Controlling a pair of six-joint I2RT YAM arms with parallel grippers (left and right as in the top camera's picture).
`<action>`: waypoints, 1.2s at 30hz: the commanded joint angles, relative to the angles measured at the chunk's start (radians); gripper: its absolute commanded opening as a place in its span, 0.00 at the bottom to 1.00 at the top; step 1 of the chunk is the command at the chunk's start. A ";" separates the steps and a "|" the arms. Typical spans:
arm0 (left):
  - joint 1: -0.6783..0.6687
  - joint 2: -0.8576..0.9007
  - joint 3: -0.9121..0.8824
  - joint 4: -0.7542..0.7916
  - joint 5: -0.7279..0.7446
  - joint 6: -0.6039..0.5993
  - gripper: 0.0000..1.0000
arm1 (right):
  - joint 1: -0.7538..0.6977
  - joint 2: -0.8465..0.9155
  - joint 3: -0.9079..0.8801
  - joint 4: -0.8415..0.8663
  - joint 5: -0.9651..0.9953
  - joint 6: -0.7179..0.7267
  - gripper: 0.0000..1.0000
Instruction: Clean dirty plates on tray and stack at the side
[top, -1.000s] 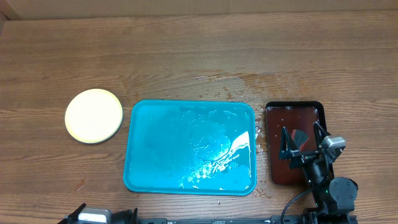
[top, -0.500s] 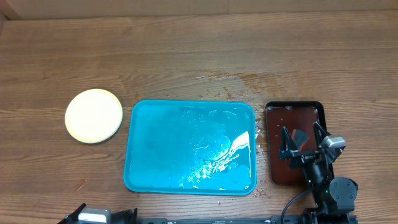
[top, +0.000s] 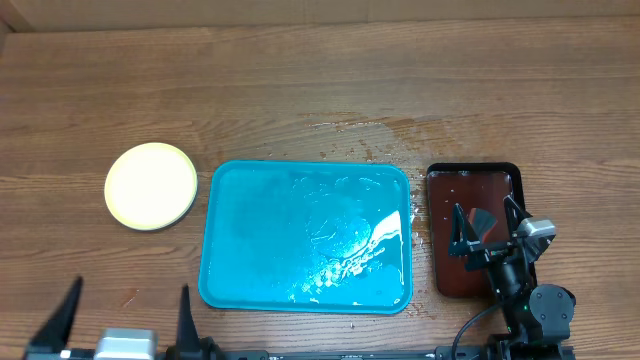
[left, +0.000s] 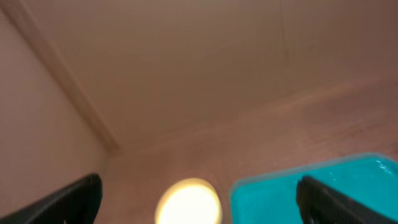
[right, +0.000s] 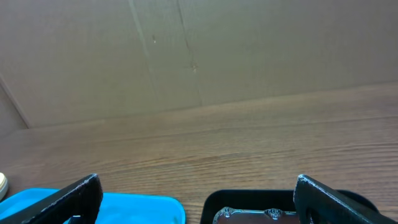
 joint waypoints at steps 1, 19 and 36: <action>-0.044 -0.013 -0.053 0.120 0.026 0.055 1.00 | -0.007 -0.008 -0.011 0.003 0.010 -0.003 1.00; -0.077 -0.257 -0.784 1.209 0.335 0.054 1.00 | -0.007 -0.008 -0.011 0.003 0.010 -0.003 1.00; -0.085 -0.404 -1.239 1.572 0.354 0.028 1.00 | -0.007 -0.008 -0.011 0.003 0.010 -0.003 1.00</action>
